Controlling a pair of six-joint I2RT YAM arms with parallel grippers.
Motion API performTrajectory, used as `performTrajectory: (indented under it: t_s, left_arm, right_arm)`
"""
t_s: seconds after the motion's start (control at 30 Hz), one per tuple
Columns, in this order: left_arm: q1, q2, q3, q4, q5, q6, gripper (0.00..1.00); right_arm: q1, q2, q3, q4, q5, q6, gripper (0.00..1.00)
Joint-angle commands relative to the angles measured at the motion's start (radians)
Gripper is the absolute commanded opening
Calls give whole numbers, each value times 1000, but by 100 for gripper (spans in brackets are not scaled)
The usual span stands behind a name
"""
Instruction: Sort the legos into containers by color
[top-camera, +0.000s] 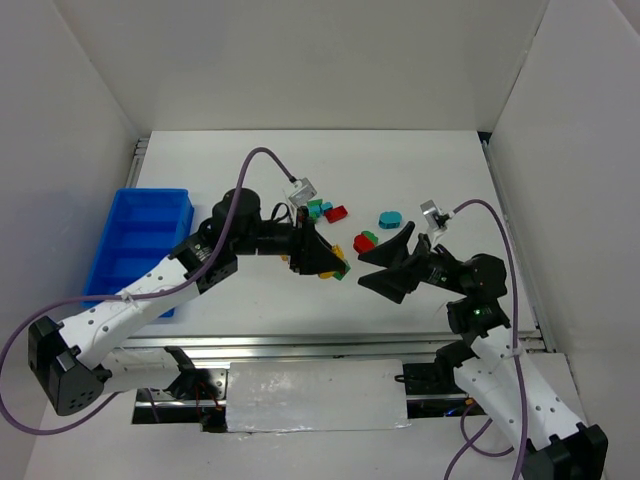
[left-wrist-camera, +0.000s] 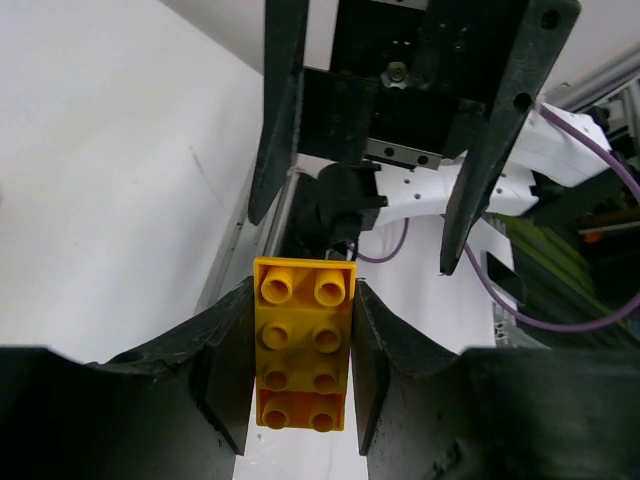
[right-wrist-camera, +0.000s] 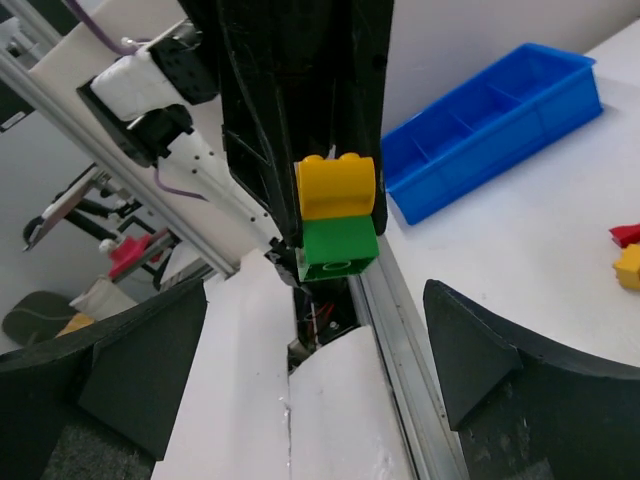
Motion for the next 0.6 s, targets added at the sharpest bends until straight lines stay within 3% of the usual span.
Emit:
performTrajectory:
  t_s: [0.0,0.3,0.57]
  left_arm:
    - [2,-28,-10,174,112,-66,0]
    - [2,-27,-27,260,130,-116,0]
    - [2,-31,-30,252,107,-118,0]
  right_arm:
    - [28,30,8,163,-42,58,96]
    - [106,68,48,88,14,-8,85]
    - [162,90,42,161,54,2,81]
